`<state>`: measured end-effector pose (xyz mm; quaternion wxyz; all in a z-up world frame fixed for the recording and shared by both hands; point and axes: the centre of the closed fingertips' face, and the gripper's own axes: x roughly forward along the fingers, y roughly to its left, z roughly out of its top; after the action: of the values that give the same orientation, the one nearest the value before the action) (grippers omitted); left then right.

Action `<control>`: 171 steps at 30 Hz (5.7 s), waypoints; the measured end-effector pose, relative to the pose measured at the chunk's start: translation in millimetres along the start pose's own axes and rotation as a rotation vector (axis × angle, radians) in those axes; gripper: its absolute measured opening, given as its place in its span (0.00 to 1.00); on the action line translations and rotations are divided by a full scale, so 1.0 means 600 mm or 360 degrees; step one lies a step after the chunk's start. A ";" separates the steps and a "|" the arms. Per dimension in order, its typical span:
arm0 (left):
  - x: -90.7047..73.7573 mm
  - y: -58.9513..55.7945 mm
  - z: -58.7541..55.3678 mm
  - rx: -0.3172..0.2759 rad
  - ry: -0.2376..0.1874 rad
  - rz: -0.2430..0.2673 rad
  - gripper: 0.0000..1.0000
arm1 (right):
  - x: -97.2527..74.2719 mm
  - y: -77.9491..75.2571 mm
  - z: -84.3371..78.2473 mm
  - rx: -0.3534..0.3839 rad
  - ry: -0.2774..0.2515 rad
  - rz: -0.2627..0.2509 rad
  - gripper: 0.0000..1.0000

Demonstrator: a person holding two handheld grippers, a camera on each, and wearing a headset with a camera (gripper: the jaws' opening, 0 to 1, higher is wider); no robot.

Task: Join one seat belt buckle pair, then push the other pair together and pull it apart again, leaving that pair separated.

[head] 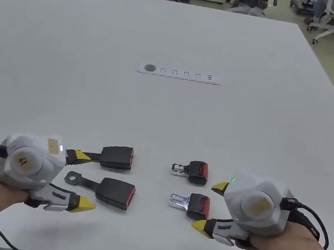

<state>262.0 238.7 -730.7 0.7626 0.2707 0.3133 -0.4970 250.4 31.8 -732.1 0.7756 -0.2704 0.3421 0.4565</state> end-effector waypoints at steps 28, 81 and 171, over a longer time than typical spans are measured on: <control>0.071 -0.020 -0.001 0.0372 0.0214 -0.0301 0.46 | 0.039 -0.014 -0.031 -0.0232 0.0182 0.0211 0.39; 0.086 -0.029 -0.011 0.0270 0.0231 -0.0270 0.33 | 0.107 0.032 0.013 -0.0362 0.0263 0.0407 0.33; 0.085 -0.032 -0.010 0.0245 0.0274 -0.0316 0.34 | 0.155 0.076 0.094 -0.0529 0.0166 0.0420 0.32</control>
<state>258.9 206.4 -774.7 0.6570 0.3375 0.3638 -0.5675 257.9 141.6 -774.4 0.6351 -0.3706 0.3342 0.5896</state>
